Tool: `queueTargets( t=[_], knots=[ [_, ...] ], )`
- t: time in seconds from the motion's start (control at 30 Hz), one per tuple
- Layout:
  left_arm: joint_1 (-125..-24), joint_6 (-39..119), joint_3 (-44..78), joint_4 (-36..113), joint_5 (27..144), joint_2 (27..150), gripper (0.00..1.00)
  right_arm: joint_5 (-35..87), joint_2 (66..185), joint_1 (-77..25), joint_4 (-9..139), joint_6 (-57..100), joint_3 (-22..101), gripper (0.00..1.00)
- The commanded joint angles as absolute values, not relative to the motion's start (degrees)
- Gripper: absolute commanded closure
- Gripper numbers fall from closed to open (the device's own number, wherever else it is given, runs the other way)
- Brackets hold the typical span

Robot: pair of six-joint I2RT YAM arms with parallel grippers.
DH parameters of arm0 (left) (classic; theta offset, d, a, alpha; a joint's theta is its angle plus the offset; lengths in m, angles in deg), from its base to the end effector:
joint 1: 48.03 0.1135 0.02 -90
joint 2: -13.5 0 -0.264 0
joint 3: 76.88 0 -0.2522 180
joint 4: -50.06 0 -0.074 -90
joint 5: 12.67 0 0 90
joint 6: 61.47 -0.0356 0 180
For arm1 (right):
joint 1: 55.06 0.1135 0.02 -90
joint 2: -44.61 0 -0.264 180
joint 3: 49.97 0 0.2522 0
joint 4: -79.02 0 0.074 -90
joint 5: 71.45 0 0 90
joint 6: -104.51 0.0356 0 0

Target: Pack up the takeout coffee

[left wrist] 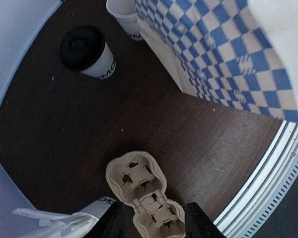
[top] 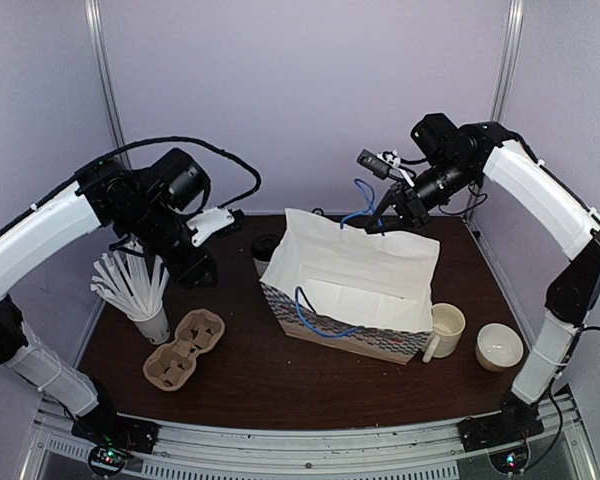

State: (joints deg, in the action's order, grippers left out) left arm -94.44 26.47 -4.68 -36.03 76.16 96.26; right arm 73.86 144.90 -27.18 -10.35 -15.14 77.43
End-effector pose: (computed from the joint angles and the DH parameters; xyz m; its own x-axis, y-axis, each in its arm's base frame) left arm 0.1855 -0.1938 0.3862 -0.5772 0.6584 -0.4831 0.7386 0.6733 0.0353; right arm 0.2829 0.1828 0.4048 -0.3809 -0.5200 -0.7645 -0.9123 0.0769 0.4022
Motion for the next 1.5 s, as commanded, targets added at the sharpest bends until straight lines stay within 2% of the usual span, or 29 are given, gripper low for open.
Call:
queueTargets(
  t=[0.0,0.23,0.67,0.97,1.47],
  knots=[
    [-96.12,40.50,1.74,-39.47,66.18,95.98,0.54,75.72,141.18,-27.39,-11.25,-17.43,76.13,1.00],
    [-96.46,47.93,13.86,-34.56,61.85,98.08,0.50,76.44,141.23,-27.73,-12.21,-18.59,75.41,1.00],
    [-93.32,49.75,27.12,-23.53,69.67,101.21,0.51,76.30,140.15,-27.72,-12.28,-19.31,74.30,1.00],
    [-91.08,51.56,31.20,-22.51,67.31,101.74,0.53,76.23,140.49,-27.72,-12.11,-19.42,74.01,1.00],
    [-87.71,52.18,34.63,-19.92,71.67,100.97,0.54,76.25,141.11,-27.63,-11.87,-19.15,73.57,1.00]
  ],
)
